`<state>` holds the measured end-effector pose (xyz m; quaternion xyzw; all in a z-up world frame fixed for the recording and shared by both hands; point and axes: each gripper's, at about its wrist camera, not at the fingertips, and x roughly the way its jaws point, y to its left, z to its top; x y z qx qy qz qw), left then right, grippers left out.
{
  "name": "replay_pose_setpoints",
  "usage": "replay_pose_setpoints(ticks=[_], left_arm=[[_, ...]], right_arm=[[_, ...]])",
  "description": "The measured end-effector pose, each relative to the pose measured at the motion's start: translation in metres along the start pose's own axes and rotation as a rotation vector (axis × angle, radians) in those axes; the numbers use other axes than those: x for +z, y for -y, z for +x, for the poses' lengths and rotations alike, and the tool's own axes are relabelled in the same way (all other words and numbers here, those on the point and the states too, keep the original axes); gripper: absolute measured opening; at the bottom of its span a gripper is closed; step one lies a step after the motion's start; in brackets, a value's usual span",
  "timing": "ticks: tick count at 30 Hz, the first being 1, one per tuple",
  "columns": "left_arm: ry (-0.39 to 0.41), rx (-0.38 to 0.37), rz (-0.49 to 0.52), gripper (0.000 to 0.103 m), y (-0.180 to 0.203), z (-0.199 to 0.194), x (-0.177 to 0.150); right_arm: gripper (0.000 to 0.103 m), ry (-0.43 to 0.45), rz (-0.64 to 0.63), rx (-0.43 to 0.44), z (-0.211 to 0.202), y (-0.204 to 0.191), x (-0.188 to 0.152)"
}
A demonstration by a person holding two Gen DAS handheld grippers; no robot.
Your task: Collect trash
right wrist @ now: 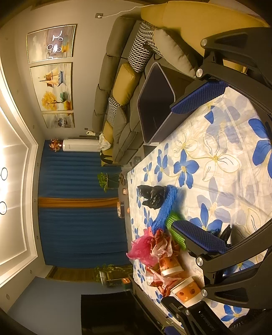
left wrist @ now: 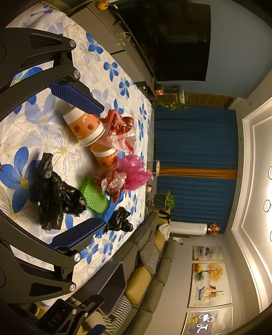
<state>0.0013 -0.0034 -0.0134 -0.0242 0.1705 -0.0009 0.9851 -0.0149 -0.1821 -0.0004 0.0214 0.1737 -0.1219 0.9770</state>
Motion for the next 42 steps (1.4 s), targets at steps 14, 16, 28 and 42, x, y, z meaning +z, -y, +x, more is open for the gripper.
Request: replay_pose_setpoints(ticks=[14,16,28,42], left_arm=[[0.01,-0.079,0.002,0.097,-0.016,0.002,-0.014],[0.0,-0.095,0.011,0.097,-0.016,0.004,-0.019],[-0.092,-0.215,0.062,0.097,0.01,0.024,-0.044],[-0.248,-0.236,0.083,0.049,0.016,0.08,-0.063]], right_arm=[[0.098,-0.025,-0.001,0.029,0.01,-0.004,-0.006],[0.093,-0.029,-0.001,0.032,0.011,-0.004,-0.008],[0.092,-0.057,0.004,0.027,0.024,-0.001,-0.016],[0.081,-0.1,-0.032,0.069,0.044,-0.009,-0.024]])
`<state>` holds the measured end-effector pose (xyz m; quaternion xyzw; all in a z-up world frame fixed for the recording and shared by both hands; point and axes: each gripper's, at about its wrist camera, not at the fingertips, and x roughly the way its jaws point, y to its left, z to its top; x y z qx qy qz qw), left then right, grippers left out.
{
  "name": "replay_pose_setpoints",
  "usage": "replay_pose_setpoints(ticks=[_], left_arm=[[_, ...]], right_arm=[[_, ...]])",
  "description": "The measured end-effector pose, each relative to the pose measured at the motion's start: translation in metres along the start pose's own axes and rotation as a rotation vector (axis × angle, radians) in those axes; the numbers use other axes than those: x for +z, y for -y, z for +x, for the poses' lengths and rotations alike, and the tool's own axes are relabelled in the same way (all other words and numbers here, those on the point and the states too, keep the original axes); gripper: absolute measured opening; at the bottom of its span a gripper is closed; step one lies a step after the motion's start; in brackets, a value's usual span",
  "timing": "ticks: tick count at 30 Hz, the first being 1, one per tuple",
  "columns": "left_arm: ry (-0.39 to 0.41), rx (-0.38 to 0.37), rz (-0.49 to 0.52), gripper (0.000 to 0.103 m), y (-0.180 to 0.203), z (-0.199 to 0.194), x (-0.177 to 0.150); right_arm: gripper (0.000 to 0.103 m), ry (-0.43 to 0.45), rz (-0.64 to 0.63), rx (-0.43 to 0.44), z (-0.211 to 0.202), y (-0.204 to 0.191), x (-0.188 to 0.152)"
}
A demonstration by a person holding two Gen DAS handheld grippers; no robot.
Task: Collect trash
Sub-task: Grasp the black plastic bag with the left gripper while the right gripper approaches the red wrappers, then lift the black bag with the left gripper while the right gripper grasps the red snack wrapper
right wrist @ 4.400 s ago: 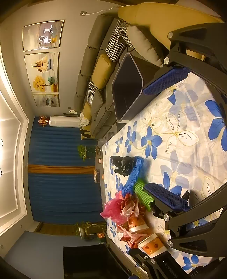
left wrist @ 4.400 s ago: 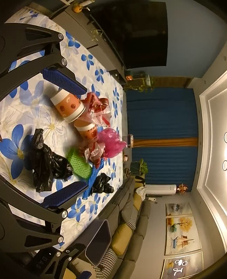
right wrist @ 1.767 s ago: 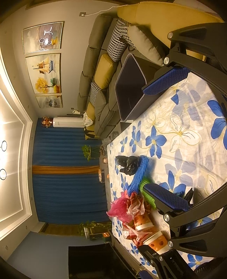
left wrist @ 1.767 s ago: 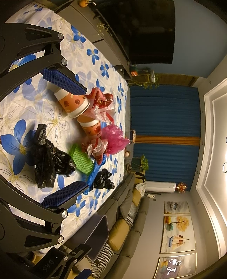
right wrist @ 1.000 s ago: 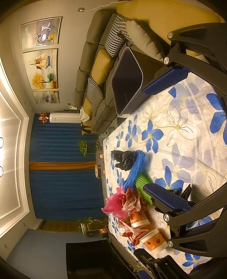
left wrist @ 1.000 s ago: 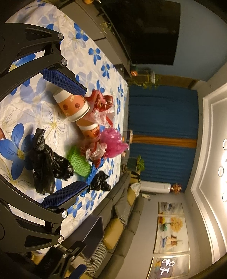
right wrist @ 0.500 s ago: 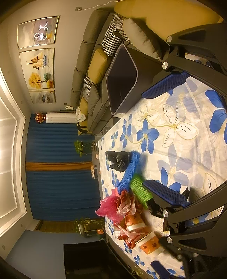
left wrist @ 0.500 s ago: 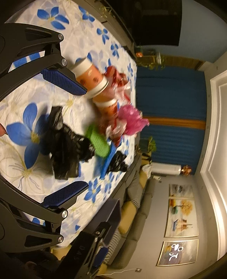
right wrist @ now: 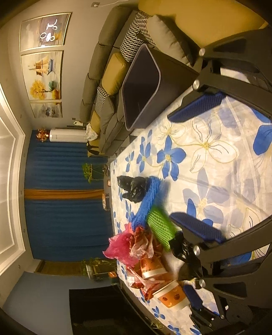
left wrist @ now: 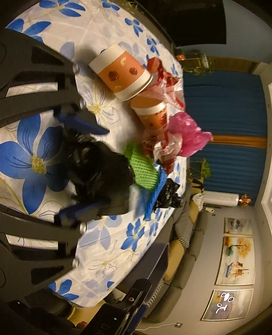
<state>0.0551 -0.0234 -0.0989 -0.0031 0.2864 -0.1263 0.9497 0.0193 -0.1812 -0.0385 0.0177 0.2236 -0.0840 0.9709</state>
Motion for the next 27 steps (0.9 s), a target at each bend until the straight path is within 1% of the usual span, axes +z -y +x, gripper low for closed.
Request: replay_pose_setpoints(ticks=[2,3,4,5,6,8,9,11,16,20,21,23,25,27], left_arm=[[-0.015,-0.013,-0.012,0.035,-0.003,0.004,-0.001],[-0.017,-0.019,-0.018,0.031,-0.005,0.005,-0.001],[-0.016,-0.026,-0.024,0.024,-0.007,0.006,-0.001],[-0.015,-0.034,-0.031,0.018,-0.009,0.007,0.0],[-0.012,-0.04,-0.035,0.016,-0.01,0.007,0.001],[-0.004,-0.043,-0.039,0.005,-0.011,0.007,0.003],[0.001,-0.044,-0.038,0.002,-0.011,0.007,0.005],[0.014,-0.036,-0.038,0.001,-0.013,0.004,0.008],[0.054,-0.036,-0.069,0.001,-0.025,-0.014,0.021],[0.133,-0.009,-0.097,0.001,-0.043,-0.04,0.04],[0.149,0.006,-0.102,0.001,-0.047,-0.045,0.043],[0.175,0.037,-0.119,0.001,-0.058,-0.052,0.05],[0.19,0.083,-0.138,0.001,-0.071,-0.056,0.056],[0.197,0.111,-0.155,0.001,-0.08,-0.058,0.059]], right_arm=[[0.077,-0.005,-0.008,0.011,0.003,-0.003,0.0],[0.073,-0.006,-0.015,0.017,0.005,-0.005,-0.001],[0.068,-0.01,-0.024,0.02,0.006,-0.007,-0.001],[0.066,-0.013,-0.031,0.023,0.008,-0.01,-0.001],[0.062,-0.018,-0.038,0.028,0.01,-0.012,-0.001],[0.057,-0.03,-0.04,0.043,0.015,-0.015,0.0],[0.054,-0.037,-0.037,0.053,0.017,-0.016,0.001],[0.052,-0.044,-0.041,0.068,0.02,-0.019,0.002],[0.052,-0.029,-0.049,0.1,0.025,-0.029,0.012],[0.052,-0.018,-0.06,0.135,0.036,-0.045,0.022],[0.053,-0.018,-0.066,0.149,0.039,-0.049,0.024],[0.059,-0.016,-0.074,0.176,0.048,-0.061,0.028],[0.064,-0.012,-0.083,0.207,0.057,-0.074,0.032],[0.07,-0.012,-0.091,0.227,0.066,-0.086,0.036]])
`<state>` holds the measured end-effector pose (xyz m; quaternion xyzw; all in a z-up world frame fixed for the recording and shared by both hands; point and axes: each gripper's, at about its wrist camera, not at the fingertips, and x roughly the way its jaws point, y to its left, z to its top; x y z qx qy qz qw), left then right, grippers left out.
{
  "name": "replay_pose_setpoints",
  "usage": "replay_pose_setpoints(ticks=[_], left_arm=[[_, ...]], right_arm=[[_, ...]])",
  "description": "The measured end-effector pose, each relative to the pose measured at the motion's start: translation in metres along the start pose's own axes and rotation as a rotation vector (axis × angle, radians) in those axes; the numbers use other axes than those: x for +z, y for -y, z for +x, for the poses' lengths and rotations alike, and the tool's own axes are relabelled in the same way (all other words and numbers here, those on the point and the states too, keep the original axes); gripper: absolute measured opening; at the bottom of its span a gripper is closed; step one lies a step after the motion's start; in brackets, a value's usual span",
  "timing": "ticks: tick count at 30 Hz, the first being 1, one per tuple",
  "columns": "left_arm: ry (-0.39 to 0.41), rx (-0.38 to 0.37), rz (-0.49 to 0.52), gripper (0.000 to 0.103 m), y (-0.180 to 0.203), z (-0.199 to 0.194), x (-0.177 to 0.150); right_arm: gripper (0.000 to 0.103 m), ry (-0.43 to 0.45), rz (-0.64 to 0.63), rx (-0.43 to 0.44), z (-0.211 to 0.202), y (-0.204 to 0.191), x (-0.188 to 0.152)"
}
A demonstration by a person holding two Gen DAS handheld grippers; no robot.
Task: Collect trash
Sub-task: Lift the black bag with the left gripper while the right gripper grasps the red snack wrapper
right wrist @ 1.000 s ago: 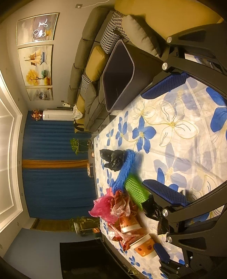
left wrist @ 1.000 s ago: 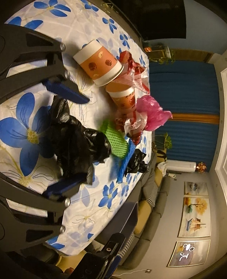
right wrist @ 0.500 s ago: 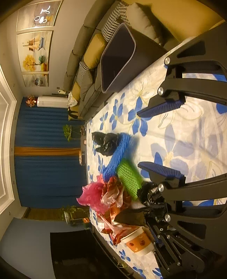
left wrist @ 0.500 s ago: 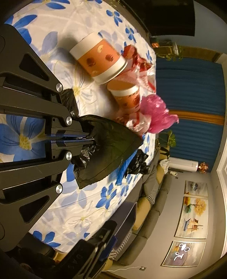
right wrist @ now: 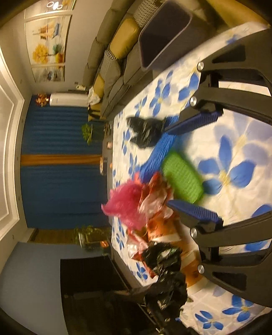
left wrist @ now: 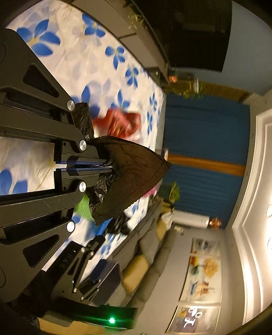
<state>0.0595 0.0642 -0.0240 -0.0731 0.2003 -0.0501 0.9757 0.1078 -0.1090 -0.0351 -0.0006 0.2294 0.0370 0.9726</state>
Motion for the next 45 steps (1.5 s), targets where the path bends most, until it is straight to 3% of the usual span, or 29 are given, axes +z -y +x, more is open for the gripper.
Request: replay_pose_setpoints(ticks=[4,14,24,26,31,45], left_arm=[[0.002,0.049,-0.028,0.001,-0.015,0.002,0.012],[0.006,0.095,-0.035,0.001,-0.027,0.017,0.032],[-0.001,0.069,-0.045,0.001,-0.03,0.017,0.032],[0.003,0.062,-0.053,0.001,-0.033,0.015,0.034],[0.029,0.058,-0.066,0.001,-0.04,0.005,0.042],[0.079,0.048,-0.056,0.001,-0.029,-0.014,0.056]], right_arm=[[0.077,-0.023,-0.012,0.037,0.029,-0.018,0.011],[0.077,-0.058,-0.05,0.039,0.082,-0.046,0.029],[0.048,-0.154,-0.07,0.082,0.114,-0.049,0.022],[0.035,-0.15,-0.079,0.091,0.112,-0.05,0.021],[0.023,-0.145,-0.083,0.114,0.102,-0.05,0.02],[0.021,-0.015,-0.077,0.217,0.024,-0.031,0.024]])
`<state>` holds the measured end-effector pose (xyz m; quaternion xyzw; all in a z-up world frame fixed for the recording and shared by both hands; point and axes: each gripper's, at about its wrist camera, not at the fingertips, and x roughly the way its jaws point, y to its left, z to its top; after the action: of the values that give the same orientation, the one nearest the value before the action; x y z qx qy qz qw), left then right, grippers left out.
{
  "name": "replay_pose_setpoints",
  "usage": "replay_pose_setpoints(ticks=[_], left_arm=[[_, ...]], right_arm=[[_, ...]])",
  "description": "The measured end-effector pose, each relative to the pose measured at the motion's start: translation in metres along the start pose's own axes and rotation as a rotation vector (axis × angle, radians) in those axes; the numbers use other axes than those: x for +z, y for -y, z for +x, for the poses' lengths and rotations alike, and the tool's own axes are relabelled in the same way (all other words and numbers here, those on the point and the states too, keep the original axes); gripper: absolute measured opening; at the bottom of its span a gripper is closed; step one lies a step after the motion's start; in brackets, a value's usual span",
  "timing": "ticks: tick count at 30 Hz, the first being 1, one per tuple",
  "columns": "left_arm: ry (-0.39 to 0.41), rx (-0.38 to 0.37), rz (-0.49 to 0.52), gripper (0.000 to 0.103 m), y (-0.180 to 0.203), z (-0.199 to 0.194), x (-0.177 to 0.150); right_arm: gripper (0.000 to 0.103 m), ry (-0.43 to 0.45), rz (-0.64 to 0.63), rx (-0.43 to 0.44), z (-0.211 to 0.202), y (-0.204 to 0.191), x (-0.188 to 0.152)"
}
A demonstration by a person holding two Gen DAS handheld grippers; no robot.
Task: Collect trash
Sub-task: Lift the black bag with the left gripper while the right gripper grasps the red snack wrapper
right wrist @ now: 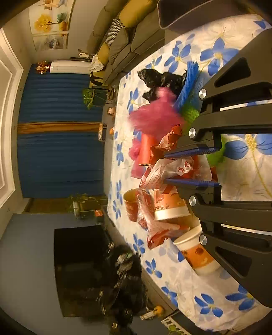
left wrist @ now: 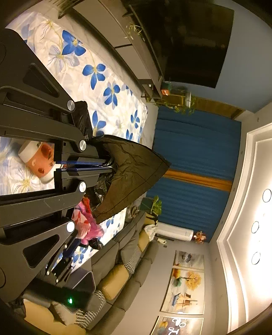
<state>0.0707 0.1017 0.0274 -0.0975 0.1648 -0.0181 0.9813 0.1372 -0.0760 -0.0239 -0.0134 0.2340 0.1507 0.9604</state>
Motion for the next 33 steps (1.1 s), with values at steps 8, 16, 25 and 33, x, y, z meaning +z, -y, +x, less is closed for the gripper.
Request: replay_pose_setpoints(ticks=[8,16,25,33], left_arm=[[-0.025,-0.066,0.061,0.001,0.04,0.011,-0.01],[-0.042,-0.14,0.118,0.001,0.085,0.022,-0.019],[-0.044,-0.235,0.176,0.001,0.143,0.039,-0.019],[-0.053,-0.335,0.227,0.001,0.211,0.06,-0.025]], right_arm=[[0.021,0.044,0.023,-0.016,-0.037,0.024,0.0],[0.021,0.104,0.051,-0.064,-0.068,0.056,0.0],[0.021,0.162,0.107,-0.171,-0.098,0.109,-0.001],[0.021,0.196,0.16,-0.334,-0.12,0.172,-0.005]])
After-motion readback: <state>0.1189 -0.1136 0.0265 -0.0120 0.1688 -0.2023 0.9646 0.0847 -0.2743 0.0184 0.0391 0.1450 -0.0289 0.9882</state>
